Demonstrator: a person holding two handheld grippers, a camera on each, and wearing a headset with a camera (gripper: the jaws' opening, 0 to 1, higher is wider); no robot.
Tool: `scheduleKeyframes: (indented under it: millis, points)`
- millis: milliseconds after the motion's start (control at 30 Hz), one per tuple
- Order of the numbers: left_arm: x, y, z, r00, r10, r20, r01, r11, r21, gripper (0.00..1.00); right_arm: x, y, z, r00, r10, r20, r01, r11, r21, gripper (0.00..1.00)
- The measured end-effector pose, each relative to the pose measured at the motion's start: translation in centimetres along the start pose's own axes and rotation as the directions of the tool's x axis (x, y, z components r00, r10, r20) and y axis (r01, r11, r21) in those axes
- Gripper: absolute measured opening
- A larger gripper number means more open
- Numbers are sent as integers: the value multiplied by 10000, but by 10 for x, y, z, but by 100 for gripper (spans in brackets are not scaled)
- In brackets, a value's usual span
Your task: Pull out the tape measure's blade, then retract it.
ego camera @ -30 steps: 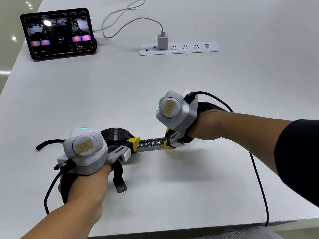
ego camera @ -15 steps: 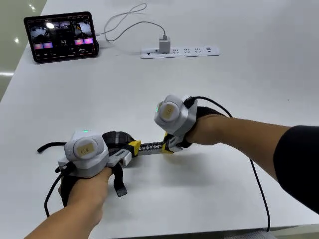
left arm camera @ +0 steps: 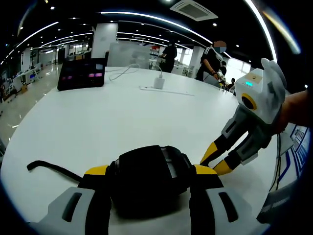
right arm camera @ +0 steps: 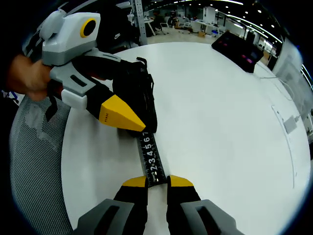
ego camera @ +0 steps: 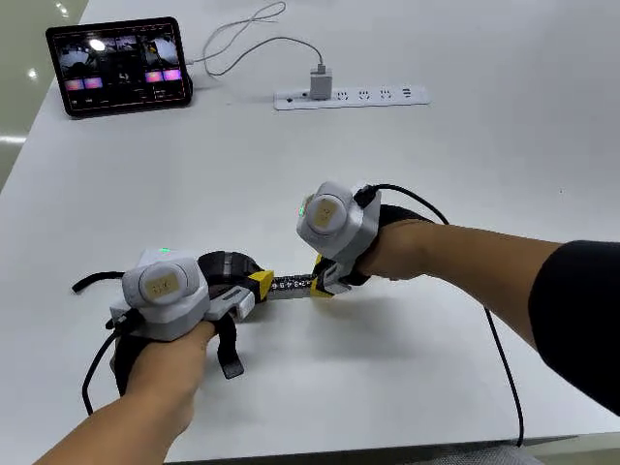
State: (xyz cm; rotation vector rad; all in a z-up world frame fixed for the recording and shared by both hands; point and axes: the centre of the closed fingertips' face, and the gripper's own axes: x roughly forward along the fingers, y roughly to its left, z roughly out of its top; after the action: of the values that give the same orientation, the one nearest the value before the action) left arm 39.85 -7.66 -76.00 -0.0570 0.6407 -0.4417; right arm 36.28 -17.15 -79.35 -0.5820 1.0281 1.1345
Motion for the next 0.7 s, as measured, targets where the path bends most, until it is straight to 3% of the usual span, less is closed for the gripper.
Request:
scheduleKeyframes:
  millis: [267,700]
  points:
    - [-1,-1,1,10000,-14,9,14,10000,-1,61,2,2,3,9999,-50,138,58,9985,-549,10]
    - [0,-1,0,10000,-24,-5,24,10000,-24,61,4,3,6,9993,-163,342,185,9977,-652,9]
